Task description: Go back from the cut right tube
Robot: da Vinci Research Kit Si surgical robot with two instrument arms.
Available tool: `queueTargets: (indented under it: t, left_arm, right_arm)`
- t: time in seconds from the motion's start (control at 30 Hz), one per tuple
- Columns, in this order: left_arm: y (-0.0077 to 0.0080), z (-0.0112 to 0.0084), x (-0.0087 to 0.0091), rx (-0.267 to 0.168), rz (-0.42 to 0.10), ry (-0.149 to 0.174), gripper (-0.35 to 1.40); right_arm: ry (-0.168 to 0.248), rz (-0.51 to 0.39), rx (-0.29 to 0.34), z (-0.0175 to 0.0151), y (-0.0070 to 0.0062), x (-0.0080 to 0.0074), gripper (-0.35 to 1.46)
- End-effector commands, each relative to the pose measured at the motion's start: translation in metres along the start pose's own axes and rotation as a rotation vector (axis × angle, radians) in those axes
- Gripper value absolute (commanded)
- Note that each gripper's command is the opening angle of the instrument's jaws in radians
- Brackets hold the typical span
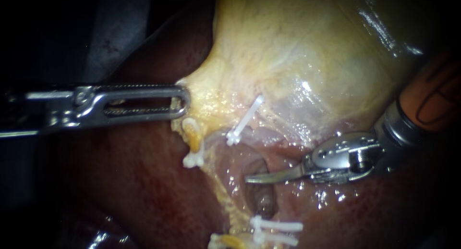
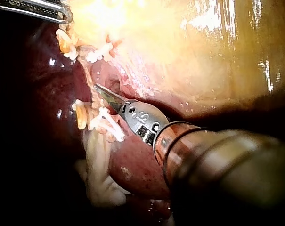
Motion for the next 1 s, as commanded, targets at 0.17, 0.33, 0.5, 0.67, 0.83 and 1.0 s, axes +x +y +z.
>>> queueTargets:
  t: [0.17, 0.33, 0.5, 0.67, 0.83, 1.0]
  left_arm:
    - [0.0000, 0.0000, 0.0000, 0.000, 0.000, 0.000, -0.35]
    - [0.0000, 0.0000, 0.0000, -0.001, 0.000, 0.000, -0.35]
    - [0.0000, 0.0000, 0.0000, -0.001, 0.000, 0.000, -0.35]
    - [0.0000, 0.0000, 0.0000, -0.001, 0.000, 0.000, -0.35]
    - [0.0000, 0.0000, 0.0000, -0.001, 0.000, 0.000, -0.35]
    - [0.0000, 0.0000, 0.0000, -0.001, 0.000, 0.000, -0.35]
  right_arm:
    - [0.000, 0.000, 0.000, 0.0000, 0.0000, 0.0001, -0.35]
    - [0.000, -0.001, 0.001, 0.0000, -0.0001, 0.0001, -0.35]
    - [-0.001, -0.001, 0.005, 0.0000, -0.0001, 0.0001, -0.35]
    - [-0.001, 0.000, 0.004, 0.0000, -0.0001, 0.0001, -0.03]
    - [0.008, 0.005, 0.008, 0.0001, -0.0001, 0.0002, 0.39]
    - [0.014, -0.001, 0.010, 0.0001, 0.0000, 0.0002, 0.57]
